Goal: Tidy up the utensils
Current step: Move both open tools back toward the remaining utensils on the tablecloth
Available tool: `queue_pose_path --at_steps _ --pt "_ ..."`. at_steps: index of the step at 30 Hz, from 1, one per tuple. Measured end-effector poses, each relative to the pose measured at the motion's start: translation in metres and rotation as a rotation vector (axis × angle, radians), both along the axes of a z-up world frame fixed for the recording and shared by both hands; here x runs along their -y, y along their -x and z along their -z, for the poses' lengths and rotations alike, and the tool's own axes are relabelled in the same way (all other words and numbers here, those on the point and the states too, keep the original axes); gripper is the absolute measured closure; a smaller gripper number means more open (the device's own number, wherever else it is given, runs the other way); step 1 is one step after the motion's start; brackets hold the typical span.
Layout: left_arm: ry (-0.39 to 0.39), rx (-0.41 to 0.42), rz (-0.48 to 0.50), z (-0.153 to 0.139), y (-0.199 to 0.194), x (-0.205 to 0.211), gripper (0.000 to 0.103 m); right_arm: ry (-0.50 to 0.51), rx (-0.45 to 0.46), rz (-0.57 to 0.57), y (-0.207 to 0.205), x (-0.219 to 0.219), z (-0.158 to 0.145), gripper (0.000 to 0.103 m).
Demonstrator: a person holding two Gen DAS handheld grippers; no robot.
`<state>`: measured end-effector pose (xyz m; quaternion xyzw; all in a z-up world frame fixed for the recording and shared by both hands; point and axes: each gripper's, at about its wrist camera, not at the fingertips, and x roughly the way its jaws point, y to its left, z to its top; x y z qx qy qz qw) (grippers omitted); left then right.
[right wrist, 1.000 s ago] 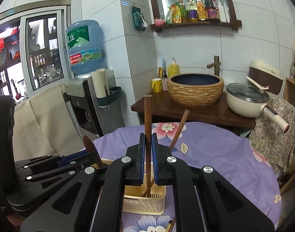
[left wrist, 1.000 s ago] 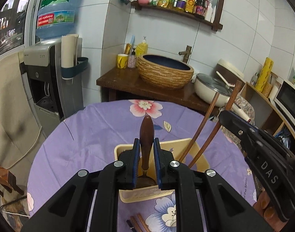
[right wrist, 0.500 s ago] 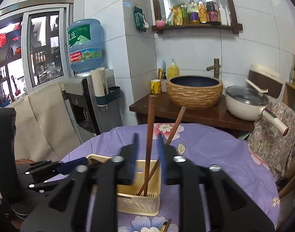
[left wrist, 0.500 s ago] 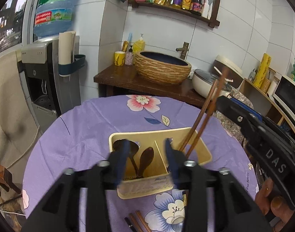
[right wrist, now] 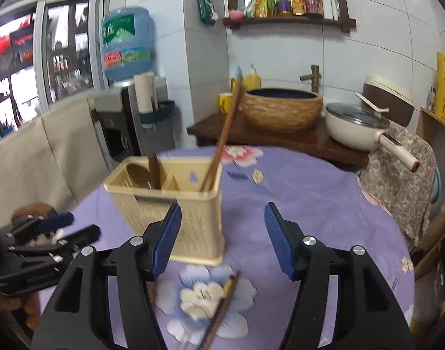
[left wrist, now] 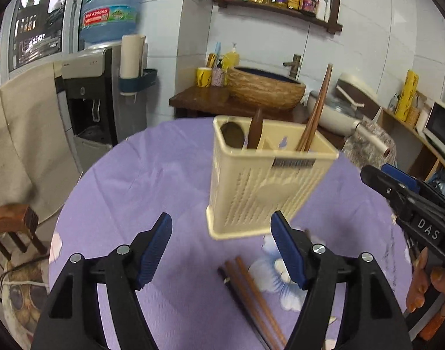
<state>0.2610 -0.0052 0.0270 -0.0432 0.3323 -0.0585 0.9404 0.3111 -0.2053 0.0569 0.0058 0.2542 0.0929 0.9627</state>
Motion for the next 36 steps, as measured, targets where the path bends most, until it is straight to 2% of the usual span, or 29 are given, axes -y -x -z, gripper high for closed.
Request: queue_pose_path --at_steps 7,9,14,19,27,36 --pt "-0.032 -0.105 0.005 0.044 0.017 0.007 0.037 0.006 -0.184 0.013 0.015 0.007 0.070 0.044" --pt "-0.042 -0.128 0.012 0.054 0.019 0.009 0.041 0.016 -0.217 0.023 0.019 0.007 0.086 0.044" --pt "-0.010 -0.178 -0.011 0.072 0.021 0.003 0.047 0.000 -0.294 0.043 0.025 0.011 0.114 0.045" --pt "-0.013 -0.188 -0.019 0.079 0.025 0.004 0.048 -0.009 -0.348 0.038 0.024 0.007 0.126 0.053" --pt "-0.010 -0.199 -0.011 0.084 0.030 0.009 0.048 0.010 -0.388 0.036 0.023 0.000 0.137 0.055" --pt "-0.010 -0.205 -0.013 0.086 0.031 0.008 0.048 0.020 -0.390 0.060 0.023 0.004 0.139 0.056"
